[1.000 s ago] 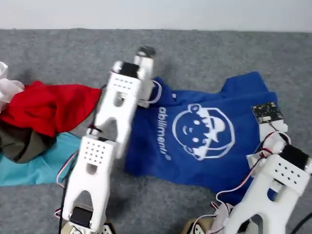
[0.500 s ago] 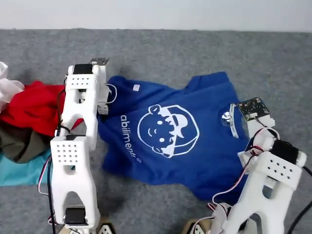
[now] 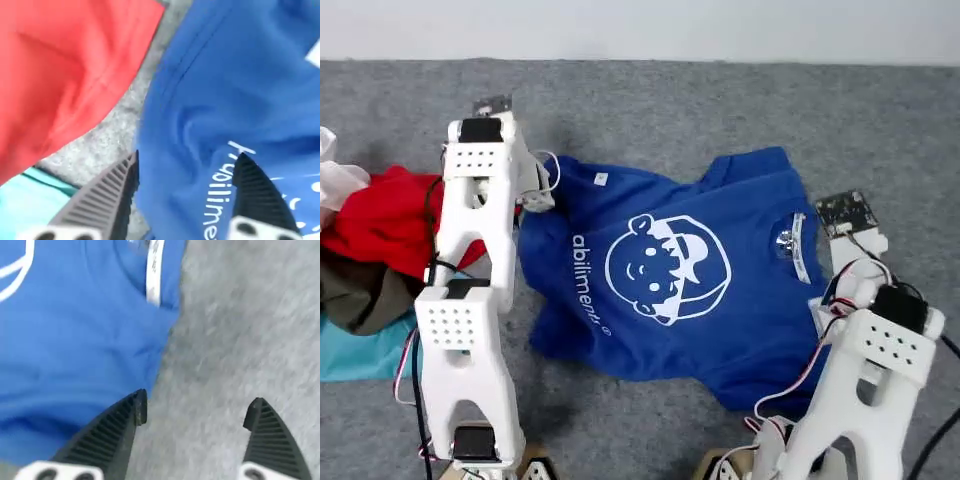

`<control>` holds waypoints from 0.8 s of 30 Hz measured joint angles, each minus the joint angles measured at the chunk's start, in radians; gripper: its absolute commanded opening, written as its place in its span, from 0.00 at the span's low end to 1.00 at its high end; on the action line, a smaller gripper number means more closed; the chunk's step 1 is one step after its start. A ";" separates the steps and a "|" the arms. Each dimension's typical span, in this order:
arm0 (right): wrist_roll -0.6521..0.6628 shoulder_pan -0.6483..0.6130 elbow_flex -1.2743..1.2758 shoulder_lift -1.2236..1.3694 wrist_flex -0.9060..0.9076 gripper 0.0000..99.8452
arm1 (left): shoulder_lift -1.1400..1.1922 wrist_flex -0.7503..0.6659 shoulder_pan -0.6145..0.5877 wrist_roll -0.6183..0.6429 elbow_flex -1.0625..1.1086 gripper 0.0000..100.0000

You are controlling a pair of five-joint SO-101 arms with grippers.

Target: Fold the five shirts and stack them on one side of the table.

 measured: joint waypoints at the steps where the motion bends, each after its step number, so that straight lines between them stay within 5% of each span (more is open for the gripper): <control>1: -0.015 -0.014 -0.005 0.015 -0.018 0.32 | -0.015 0.000 0.000 0.000 -0.002 0.29; 10: -0.178 -0.086 -0.407 0.450 -0.072 0.32 | -0.270 0.000 -0.026 0.000 0.100 0.29; 24: -0.213 -0.296 -1.708 1.435 0.321 0.28 | -0.517 0.000 -0.028 -0.014 0.552 0.29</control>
